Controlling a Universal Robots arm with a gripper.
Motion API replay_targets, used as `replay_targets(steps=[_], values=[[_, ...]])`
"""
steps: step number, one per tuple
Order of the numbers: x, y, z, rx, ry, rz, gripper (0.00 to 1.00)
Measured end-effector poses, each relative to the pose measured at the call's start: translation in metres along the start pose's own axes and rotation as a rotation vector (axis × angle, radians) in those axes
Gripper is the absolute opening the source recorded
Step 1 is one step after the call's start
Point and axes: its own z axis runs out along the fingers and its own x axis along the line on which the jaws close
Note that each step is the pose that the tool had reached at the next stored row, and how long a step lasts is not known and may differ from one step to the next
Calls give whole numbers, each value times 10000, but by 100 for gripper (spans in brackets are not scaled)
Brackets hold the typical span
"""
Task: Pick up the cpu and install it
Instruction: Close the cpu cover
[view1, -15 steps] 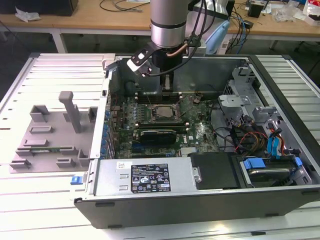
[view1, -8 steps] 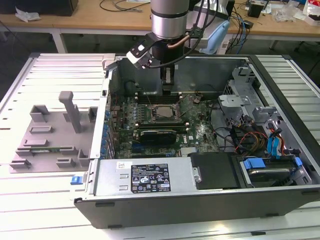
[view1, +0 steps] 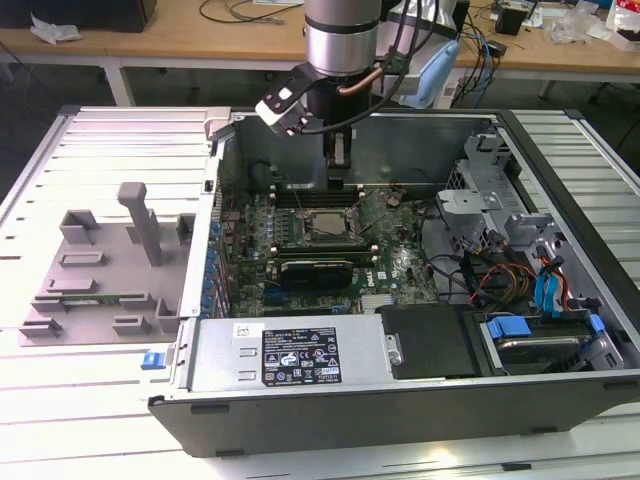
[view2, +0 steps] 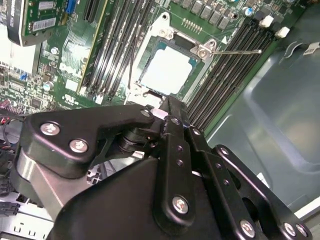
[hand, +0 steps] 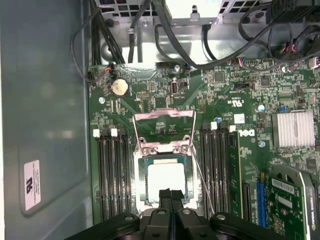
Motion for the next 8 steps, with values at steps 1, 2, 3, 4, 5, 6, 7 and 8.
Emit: replay_targets(steps=[1,2,3,4,5,6,7,8], values=[[1,17,1,0,1,1,11],[3,43,3,-1,1,2,11],[4,66,4,-1,1,2,11],[7,121,6,-1,1,0,11],[10,175,9,0,0,2,11],[14,245,12,0,1,0,11],[20,342,17,0,1,1,11],[22,391,19,1,1,0,11]])
